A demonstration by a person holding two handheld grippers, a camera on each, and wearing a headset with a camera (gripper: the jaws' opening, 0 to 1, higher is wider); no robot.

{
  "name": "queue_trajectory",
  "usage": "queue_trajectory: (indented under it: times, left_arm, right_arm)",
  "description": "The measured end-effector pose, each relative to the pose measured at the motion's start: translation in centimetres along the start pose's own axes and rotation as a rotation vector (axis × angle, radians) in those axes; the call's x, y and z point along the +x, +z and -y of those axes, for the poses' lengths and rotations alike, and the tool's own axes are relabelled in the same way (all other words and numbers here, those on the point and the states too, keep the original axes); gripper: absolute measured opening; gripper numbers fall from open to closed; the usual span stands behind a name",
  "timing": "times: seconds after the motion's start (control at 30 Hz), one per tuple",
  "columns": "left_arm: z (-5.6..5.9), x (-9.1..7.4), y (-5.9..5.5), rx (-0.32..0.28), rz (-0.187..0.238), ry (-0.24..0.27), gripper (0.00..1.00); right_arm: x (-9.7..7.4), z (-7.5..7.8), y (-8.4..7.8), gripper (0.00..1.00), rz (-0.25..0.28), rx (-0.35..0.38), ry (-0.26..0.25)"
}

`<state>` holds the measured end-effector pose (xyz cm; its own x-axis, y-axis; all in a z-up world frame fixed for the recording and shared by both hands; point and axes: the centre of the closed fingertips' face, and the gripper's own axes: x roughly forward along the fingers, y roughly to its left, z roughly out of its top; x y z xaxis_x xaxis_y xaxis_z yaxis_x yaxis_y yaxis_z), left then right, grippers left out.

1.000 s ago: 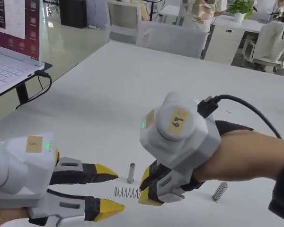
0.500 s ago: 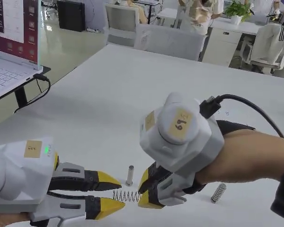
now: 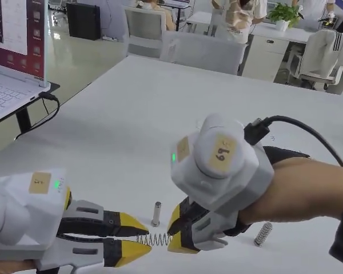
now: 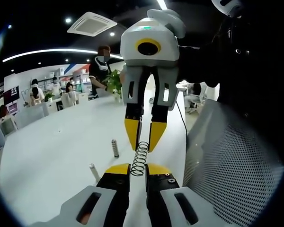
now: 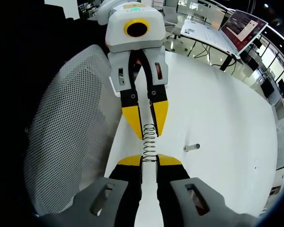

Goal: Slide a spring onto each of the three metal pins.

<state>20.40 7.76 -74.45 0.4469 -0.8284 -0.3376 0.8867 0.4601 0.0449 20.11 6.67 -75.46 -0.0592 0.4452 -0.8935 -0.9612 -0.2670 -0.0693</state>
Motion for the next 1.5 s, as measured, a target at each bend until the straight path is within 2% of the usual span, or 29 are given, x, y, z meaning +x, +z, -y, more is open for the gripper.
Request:
queue_trajectory:
  times: [0.17, 0.3, 0.63, 1.23, 1.5]
  left_arm:
    - [0.6, 0.1, 0.2, -0.007, 0.003, -0.025, 0.03]
    - [0.6, 0.1, 0.3, -0.010, 0.010, -0.026, 0.02]
    - [1.1, 0.2, 0.4, -0.016, 0.001, -0.053, 0.02]
    - [1.2, 0.0, 2.2, -0.009, 0.050, -0.051, 0.02]
    - [0.9, 0.0, 1.9, -0.008, 0.045, -0.042, 0.02]
  right_arm:
    - [-0.1, 0.0, -0.2, 0.08, -0.001, -0.005, -0.001]
    - [-0.2, 0.1, -0.2, 0.08, 0.007, -0.008, 0.002]
    - [0.2, -0.3, -0.6, 0.09, 0.002, -0.012, 0.034]
    - [1.1, -0.5, -1.0, 0.10, 0.012, 0.000, 0.053]
    - [0.9, -0.3, -0.7, 0.09, 0.024, 0.007, 0.044]
